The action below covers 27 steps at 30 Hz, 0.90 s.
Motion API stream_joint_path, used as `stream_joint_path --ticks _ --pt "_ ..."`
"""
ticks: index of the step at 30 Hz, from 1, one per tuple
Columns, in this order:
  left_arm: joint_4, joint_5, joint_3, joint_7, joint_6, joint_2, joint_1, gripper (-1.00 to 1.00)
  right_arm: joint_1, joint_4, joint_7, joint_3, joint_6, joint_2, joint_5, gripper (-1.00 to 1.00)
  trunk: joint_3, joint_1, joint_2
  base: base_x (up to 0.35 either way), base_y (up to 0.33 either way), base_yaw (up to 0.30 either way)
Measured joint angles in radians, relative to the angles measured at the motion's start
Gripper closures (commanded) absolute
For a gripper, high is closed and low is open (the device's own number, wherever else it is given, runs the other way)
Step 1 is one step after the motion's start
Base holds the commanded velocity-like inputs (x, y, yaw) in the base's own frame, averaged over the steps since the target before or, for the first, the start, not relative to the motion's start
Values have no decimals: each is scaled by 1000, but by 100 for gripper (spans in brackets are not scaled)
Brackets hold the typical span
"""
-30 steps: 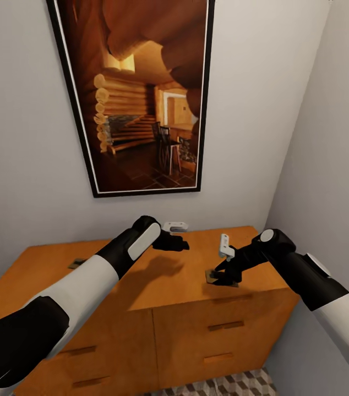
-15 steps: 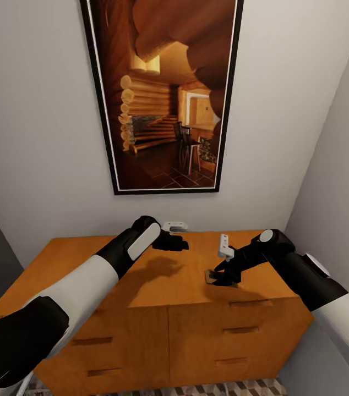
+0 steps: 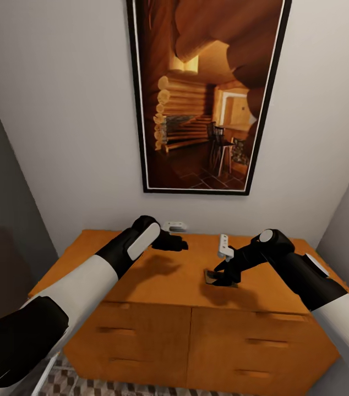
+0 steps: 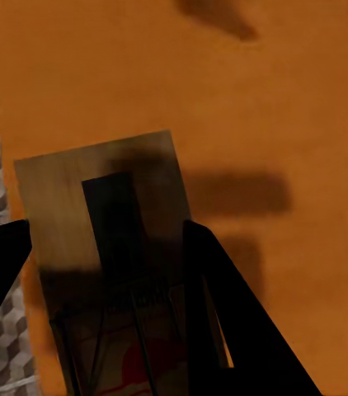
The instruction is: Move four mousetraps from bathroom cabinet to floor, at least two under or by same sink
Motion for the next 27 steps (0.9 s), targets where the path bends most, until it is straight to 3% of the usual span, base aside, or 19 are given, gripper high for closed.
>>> stream_joint_path --ticks 10,18,22,27 --pt "-11 -1 1 0 6 21 0 -100 0 0 -1 0 0 0 0 100 0 0 0 0 0 260" --pt "-34 -1 8 1 13 23 -1 -100 0 1 1 0 -1 0 -1 100 0 0 0 0 0 30" --pt "-88 -2 9 3 54 26 -2 -100 0 1 1 0 -1 0 -2 100 0 0 0 0 0 1" --pt "-138 -3 12 14 87 62 -2 -100 0 3 0 0 -1 0 -1 100 0 0 0 0 0 0"
